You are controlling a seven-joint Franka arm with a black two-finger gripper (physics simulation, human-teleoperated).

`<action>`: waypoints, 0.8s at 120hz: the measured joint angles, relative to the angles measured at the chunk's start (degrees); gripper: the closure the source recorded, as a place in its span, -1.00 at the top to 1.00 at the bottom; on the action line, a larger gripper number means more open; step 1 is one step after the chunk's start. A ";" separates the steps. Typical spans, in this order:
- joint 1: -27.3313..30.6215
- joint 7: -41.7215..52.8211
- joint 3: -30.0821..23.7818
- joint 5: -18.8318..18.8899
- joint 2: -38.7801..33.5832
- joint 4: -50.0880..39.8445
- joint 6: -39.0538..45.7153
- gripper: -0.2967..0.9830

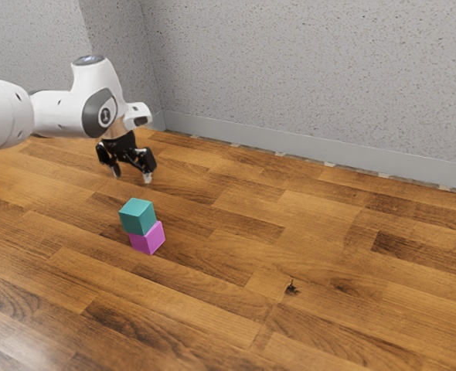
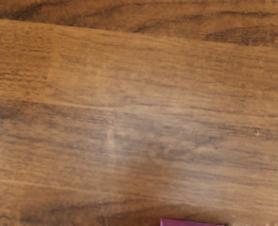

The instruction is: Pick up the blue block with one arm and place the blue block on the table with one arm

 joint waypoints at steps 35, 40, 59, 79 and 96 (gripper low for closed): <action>-0.09 2.34 -0.79 -0.91 -2.92 -6.02 -2.06 0.54; -0.10 2.89 -0.79 -1.01 -2.76 -6.06 -2.19 0.54; -0.08 5.83 -0.79 -1.18 -2.56 -6.10 -2.88 0.54; -0.09 8.47 -0.78 -1.82 -2.71 -6.14 -3.72 0.54; -0.10 7.37 -0.76 -2.57 -4.00 -7.90 -4.08 0.54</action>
